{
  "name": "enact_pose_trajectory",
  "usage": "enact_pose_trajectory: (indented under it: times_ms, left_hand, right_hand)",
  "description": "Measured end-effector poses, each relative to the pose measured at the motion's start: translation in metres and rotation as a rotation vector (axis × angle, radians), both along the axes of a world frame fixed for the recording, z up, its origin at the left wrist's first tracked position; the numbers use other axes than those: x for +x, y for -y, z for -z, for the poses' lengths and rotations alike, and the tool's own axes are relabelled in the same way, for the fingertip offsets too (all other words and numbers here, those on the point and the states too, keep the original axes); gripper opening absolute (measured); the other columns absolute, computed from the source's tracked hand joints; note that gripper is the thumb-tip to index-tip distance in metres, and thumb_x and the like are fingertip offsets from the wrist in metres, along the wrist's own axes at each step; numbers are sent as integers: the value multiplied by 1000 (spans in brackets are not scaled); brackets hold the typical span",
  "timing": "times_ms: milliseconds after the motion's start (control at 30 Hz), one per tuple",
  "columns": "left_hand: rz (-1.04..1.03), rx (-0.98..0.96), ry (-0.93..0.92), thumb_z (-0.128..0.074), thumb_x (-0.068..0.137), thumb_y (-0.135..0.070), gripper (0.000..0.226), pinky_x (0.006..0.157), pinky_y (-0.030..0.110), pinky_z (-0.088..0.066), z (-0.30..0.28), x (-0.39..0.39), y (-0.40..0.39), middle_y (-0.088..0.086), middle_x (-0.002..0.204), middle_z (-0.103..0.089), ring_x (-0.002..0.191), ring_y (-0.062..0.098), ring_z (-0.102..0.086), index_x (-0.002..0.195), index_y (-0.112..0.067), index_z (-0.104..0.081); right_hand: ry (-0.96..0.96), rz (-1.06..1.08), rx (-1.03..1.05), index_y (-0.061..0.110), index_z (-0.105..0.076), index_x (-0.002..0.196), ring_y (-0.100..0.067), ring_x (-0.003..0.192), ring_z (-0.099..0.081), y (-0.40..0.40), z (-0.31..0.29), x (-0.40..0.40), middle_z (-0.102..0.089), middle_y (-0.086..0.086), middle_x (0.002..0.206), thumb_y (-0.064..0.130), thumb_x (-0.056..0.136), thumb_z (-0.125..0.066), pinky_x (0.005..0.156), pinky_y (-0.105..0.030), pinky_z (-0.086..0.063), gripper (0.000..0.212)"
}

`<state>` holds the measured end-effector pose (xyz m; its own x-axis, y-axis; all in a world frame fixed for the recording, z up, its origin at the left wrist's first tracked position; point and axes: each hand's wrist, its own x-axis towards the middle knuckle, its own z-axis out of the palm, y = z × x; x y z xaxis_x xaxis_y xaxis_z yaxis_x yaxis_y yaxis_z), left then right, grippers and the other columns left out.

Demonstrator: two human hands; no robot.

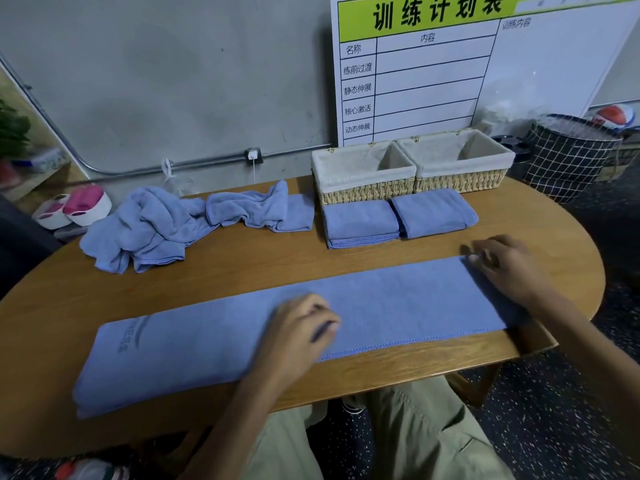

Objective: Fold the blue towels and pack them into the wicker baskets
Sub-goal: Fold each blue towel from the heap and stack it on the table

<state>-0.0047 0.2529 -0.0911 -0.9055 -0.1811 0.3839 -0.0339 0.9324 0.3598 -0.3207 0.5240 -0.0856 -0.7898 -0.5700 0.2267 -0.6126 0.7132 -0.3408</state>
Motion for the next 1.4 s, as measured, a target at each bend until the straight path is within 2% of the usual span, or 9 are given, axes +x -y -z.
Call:
enact_pose_trajectory:
  times_ms: [167, 267, 433, 767, 900, 1000, 1167, 1267, 1400]
  left_hand:
    - [242, 19, 6, -65, 90, -39, 15, 82, 36, -40, -8, -102, -108, -10, 100, -59, 95, 15, -54, 96, -29, -74]
    - [294, -32, 51, -69, 85, -52, 29, 82, 38, -38, -5, -146, -151, -5, 102, -57, 98, 20, -53, 101, -28, -72]
    - [328, -167, 99, -68, 84, -59, 40, 73, 39, -42, -9, -193, -183, 1, 95, -53, 91, 24, -54, 93, -21, -56]
    - [416, -264, 92, -68, 77, -21, 27, 49, 32, -29, -18, -213, -187, 9, 71, -56, 63, 36, -58, 97, -10, -55]
    - [402, -347, 88, -69, 68, -17, 47, 46, 30, -27, -21, -214, -193, 7, 68, -57, 55, 34, -58, 111, -13, -51]
    - [427, -376, 59, -66, 75, -17, 51, 48, 32, -28, -23, -212, -192, 7, 76, -58, 59, 34, -58, 122, -19, -45]
    - [326, 22, -41, -43, 84, -27, 28, 54, 39, -43, -28, -198, -177, 4, 89, -57, 66, 32, -56, 99, -18, -64]
    - [228, 353, -156, -55, 82, -29, 18, 59, 35, -49, -30, -179, -162, -4, 77, -57, 62, 15, -55, 74, -16, -66]
    - [90, 485, -283, -66, 86, -41, 30, 60, 26, -45, -30, -146, -129, -10, 70, -57, 62, 5, -55, 69, -17, -66]
  right_hand:
    - [138, -143, 61, 21, -73, 104, -25, 91, -60, 1, -16, -35, -58, -6, 105, 33, 87, -75, 82, -40, -50, 21]
    - [165, -291, 117, 15, -70, 91, -21, 88, -56, 7, -22, -48, -56, -5, 94, 25, 89, -75, 77, -36, -44, 12]
    - [274, -440, 24, 18, -66, 87, 2, 79, -56, 10, -28, -56, -61, 9, 88, 16, 94, -69, 68, -11, -38, 7]
    - [590, -496, -256, 10, -64, 99, -19, 81, -63, 5, -21, -74, -68, -15, 96, 10, 92, -69, 77, -32, -51, 9]
    - [663, -482, -304, 5, -66, 106, -18, 78, -61, 4, -21, -74, -67, -15, 86, 5, 91, -69, 68, -26, -53, 16]
    - [702, -495, -364, 4, -66, 109, -14, 87, -66, 4, -20, -72, -70, -14, 93, -3, 88, -69, 77, -21, -53, 22]
    - [822, -457, -539, 2, -66, 111, -21, 100, -68, 6, -15, -67, -74, -15, 101, -4, 89, -66, 91, -25, -54, 23]
    - [943, -429, -655, 4, -67, 111, -25, 96, -65, 13, -12, -63, -73, -16, 100, 1, 93, -60, 84, -24, -55, 20]
    - [1146, -491, -776, 3, -63, 116, -29, 99, -67, 26, -22, -51, -70, -20, 110, -8, 99, -41, 88, -28, -55, 30]
